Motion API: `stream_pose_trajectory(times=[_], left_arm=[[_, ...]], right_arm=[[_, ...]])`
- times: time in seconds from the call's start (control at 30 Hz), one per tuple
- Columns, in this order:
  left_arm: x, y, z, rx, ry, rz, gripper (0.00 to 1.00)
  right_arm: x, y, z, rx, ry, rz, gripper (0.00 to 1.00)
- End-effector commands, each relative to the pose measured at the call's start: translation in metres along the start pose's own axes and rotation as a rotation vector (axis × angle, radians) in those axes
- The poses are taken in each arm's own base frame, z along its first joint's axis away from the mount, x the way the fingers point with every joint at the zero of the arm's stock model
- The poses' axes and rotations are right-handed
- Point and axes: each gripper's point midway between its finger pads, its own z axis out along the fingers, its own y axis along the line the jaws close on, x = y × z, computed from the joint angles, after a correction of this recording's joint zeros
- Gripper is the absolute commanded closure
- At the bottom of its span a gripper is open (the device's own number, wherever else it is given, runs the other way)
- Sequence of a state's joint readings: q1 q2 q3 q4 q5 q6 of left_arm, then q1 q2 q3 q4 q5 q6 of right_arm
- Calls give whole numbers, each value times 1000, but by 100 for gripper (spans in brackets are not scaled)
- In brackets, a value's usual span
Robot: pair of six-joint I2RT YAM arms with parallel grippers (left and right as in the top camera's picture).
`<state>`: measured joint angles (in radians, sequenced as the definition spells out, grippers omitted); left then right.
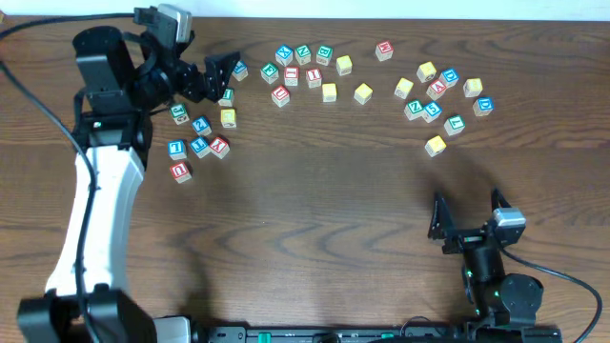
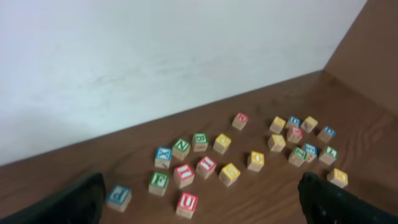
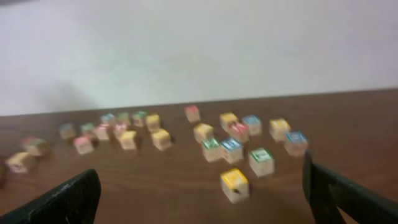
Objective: Spell out AI2
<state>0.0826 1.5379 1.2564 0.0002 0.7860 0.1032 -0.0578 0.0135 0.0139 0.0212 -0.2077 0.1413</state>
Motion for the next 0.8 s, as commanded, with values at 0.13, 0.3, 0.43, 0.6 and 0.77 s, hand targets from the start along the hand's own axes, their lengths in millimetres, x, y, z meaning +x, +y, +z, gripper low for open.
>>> stream_pose_trajectory(times=[0.13,0.3,0.43,0.6,0.77], left_arm=[[22,5,39,48,28,-180,2],[21,8,37,42,27,-199,3],[26,12,36,5,54,-227,2],[29,16,38,-98,116,-237,2],[29,12,42,-180,174,-188,2]], right_arm=[[-55,13,4,-39,-14,-34,1],[-91,14,32,-43,98,-50,1],[-110,8,72,-27,252,-15,1],[-115,-1,118,-4,468,39,1],[-121,-10,157,-3,596,14,1]])
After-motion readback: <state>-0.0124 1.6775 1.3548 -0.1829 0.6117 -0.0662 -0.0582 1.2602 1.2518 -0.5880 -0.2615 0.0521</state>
